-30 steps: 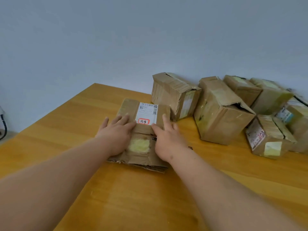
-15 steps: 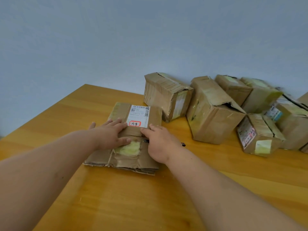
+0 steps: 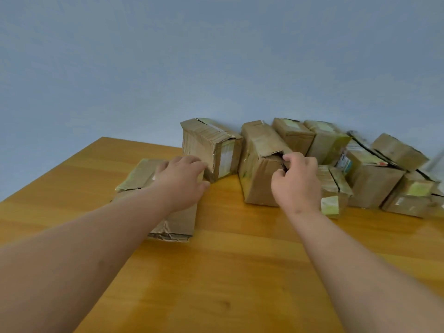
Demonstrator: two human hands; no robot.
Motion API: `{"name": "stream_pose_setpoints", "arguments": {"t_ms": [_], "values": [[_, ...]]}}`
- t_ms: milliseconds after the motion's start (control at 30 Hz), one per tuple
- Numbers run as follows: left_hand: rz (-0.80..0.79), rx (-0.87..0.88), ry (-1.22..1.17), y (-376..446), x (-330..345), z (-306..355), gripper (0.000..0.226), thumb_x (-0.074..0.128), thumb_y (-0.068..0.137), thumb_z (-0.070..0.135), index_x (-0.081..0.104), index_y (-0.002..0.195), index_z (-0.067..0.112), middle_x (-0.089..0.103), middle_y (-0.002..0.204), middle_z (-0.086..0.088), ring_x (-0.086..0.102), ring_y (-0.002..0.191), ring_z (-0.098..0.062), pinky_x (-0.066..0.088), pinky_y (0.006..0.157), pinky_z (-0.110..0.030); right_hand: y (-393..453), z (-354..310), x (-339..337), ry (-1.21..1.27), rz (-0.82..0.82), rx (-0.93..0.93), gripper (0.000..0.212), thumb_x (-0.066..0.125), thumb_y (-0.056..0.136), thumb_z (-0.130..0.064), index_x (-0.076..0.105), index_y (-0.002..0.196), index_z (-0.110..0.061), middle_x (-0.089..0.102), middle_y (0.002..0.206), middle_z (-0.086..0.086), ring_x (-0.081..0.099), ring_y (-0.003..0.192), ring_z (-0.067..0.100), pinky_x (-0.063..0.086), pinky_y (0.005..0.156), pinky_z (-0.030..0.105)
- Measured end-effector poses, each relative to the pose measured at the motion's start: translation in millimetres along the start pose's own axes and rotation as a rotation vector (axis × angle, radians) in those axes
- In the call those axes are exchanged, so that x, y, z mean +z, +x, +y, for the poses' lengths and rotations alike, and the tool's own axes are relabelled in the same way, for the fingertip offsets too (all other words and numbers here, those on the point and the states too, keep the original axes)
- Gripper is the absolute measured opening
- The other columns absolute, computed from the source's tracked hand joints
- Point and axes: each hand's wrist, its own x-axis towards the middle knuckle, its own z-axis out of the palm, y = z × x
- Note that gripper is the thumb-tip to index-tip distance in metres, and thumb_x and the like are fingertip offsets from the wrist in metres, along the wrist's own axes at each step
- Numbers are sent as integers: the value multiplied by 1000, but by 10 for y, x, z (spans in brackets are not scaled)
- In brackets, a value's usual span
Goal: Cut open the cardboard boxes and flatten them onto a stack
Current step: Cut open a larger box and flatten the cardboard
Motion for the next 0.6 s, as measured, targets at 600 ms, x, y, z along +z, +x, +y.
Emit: {"name": "stream_pose_setpoints", "arguments": {"t_ms": [600], "values": [[-140,-142,-1000,467,406,1062,56,58,97,21,37,149,27,55,135,4,52,104,-8,34,66,-14,262,580,-67,390,-279,118,66,62,89,-26,30,146,-31,50,108,-8,52,84,11,50,78,34]]}}
